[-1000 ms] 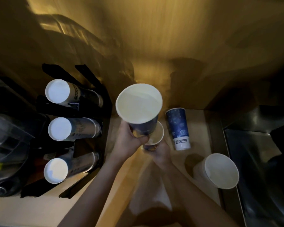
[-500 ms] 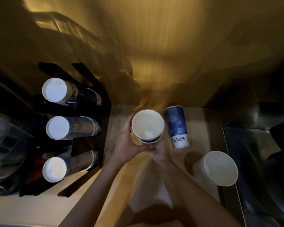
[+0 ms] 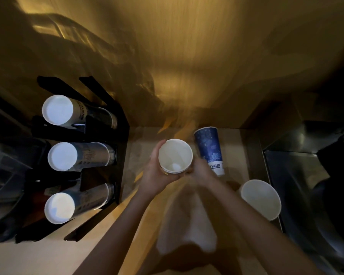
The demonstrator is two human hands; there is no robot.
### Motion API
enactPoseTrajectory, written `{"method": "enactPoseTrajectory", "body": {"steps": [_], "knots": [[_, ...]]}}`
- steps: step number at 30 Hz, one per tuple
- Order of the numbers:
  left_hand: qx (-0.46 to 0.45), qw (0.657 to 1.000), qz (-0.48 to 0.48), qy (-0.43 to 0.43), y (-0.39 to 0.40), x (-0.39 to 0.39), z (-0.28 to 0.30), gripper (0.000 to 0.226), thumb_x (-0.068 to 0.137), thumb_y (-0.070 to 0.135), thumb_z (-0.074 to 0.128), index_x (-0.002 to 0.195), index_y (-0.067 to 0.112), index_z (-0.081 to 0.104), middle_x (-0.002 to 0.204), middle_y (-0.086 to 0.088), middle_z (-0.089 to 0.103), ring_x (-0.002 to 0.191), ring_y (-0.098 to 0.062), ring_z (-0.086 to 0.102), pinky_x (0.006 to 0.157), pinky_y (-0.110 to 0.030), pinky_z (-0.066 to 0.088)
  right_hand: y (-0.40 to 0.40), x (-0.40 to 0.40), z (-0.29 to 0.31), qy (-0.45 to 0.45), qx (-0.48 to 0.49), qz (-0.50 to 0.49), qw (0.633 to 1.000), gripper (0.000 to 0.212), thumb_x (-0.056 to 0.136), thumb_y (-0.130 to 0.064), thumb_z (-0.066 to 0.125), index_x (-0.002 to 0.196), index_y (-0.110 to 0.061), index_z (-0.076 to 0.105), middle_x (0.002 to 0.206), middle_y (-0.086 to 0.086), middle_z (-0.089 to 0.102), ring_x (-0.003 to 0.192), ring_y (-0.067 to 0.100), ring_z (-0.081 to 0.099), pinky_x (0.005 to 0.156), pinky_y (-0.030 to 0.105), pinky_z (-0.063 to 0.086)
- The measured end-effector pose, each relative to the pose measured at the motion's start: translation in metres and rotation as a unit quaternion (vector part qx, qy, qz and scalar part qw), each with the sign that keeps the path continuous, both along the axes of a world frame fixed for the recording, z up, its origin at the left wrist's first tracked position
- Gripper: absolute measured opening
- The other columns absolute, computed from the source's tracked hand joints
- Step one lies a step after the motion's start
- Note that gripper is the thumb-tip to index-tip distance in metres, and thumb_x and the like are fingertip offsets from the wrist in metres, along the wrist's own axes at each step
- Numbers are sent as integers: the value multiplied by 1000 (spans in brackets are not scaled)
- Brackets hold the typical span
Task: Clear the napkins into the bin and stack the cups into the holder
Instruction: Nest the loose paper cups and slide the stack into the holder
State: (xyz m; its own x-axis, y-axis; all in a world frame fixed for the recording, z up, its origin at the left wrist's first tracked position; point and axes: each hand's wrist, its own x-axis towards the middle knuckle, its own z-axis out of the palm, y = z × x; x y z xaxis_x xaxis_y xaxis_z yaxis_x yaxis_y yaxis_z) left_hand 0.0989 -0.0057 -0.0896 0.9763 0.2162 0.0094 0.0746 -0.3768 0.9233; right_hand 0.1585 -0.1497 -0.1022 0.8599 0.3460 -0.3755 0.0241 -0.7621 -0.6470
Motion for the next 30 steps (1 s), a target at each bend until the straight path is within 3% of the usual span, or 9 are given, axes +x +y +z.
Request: {"method": "enactPoseTrajectory", "body": {"steps": [4,7,11,16,19,24,27,30], "knots": [[-26,1000,-7,8,1,0,-4,99,47,21,90,121,53,33,118,46,39,112,18,43,84,3,39,-24,37,20,-127,-25,-129,983,18,84,-15,58,101,-13,63,105,15,67,95,31,62,82,35,50],[-32,999,-13,0,0,1,-6,99,46,25,88,124,50,31,121,45,38,116,16,41,88,0,41,-35,53,18,-171,-30,-246,954,34,82,-18,65,111,-6,53,118,19,54,104,33,57,84,40,49],[-45,999,-17,4,1,2,-7,100,47,22,89,123,50,31,123,36,39,117,8,43,91,-12,42,-38,60,0,-30,-66,-301,951,72,74,-32,74,125,2,37,132,24,44,123,39,42,98,44,39],[-53,998,-16,5,1,3,-7,100,44,23,87,122,50,31,123,29,41,118,-4,46,94,-18,43,-34,59,-9,73,-10,-275,959,63,71,-34,75,118,-1,50,119,22,60,95,33,60,78,35,46],[-63,998,-5,7,-1,2,-9,110,43,25,86,135,35,26,125,25,43,121,-6,45,96,-17,38,-26,62,13,38,87,-280,955,58,65,-37,79,108,-4,58,105,19,69,82,28,65,74,36,54],[-54,999,8,1,-3,3,-9,91,41,31,86,111,56,35,117,28,48,110,3,52,88,-18,44,-10,48,87,-29,360,-234,903,55,65,-34,79,110,-17,52,93,-6,67,68,-1,69,52,10,49],[-66,998,9,-2,-2,4,-12,89,39,32,86,110,58,38,114,27,53,106,4,55,86,-20,47,2,35,118,-45,427,-180,885,51,63,-30,74,108,-18,52,95,-8,66,74,-3,69,58,9,50],[-83,997,9,1,-2,4,-15,88,40,28,86,112,49,41,111,17,59,100,-3,61,84,-26,53,13,17,114,-20,455,-146,878,46,61,-19,75,99,-26,49,102,-6,64,84,-4,67,68,11,52]]}}
